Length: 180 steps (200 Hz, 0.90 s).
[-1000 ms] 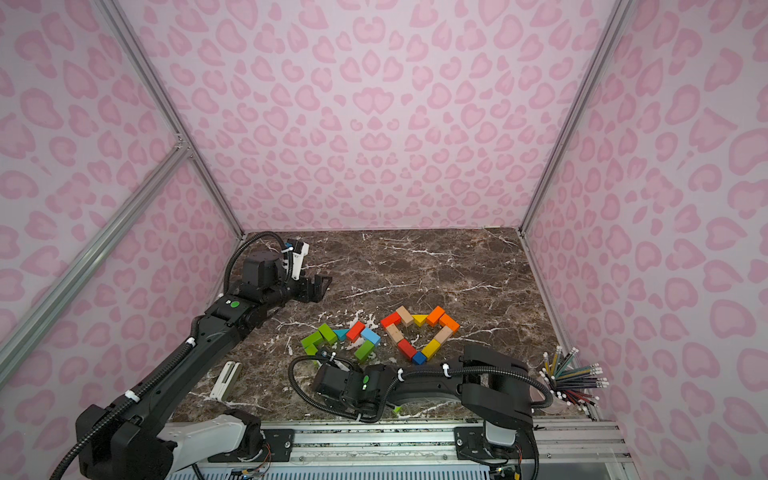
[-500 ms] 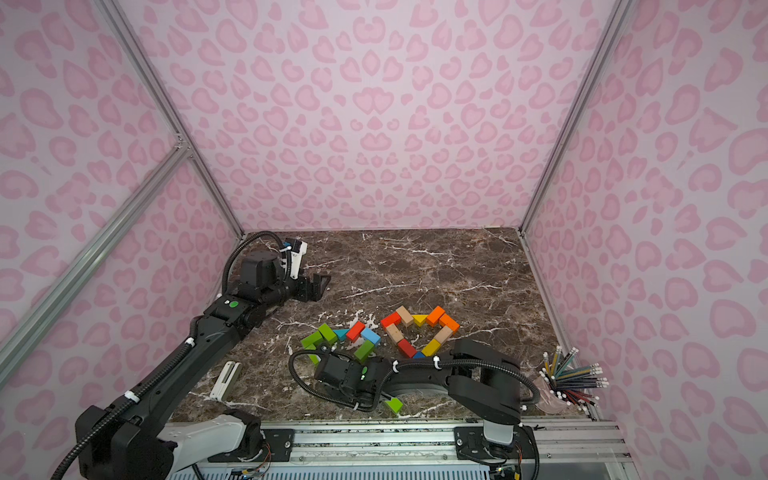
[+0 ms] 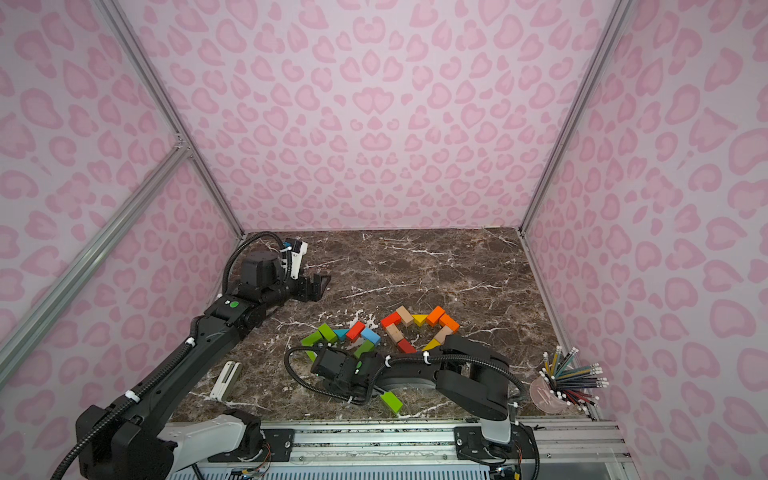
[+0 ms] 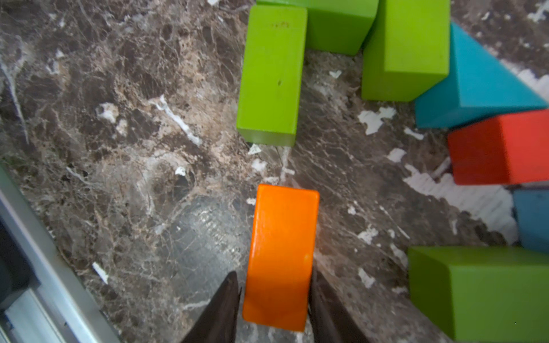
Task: Assemble a heart with building blocks
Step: Assemble the building block at the center of the board.
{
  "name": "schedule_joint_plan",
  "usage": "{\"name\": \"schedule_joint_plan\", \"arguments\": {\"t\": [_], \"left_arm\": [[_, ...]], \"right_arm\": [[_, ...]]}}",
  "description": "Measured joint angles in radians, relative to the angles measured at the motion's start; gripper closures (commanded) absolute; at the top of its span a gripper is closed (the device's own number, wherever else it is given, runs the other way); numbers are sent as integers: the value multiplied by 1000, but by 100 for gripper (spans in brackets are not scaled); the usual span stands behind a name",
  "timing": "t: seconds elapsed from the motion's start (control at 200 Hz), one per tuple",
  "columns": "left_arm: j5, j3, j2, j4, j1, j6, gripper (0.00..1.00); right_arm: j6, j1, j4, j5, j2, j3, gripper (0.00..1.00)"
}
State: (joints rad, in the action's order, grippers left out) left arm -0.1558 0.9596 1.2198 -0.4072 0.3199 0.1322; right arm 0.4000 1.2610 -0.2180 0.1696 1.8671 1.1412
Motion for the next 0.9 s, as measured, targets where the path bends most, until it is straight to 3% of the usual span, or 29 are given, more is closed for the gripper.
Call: {"name": "schedule_joint_plan", "arguments": {"t": [0.9], "left_arm": [[-1,-3,-10,0,0,-2,7]], "right_arm": [[31,-16,1,11,58,69,66]]}}
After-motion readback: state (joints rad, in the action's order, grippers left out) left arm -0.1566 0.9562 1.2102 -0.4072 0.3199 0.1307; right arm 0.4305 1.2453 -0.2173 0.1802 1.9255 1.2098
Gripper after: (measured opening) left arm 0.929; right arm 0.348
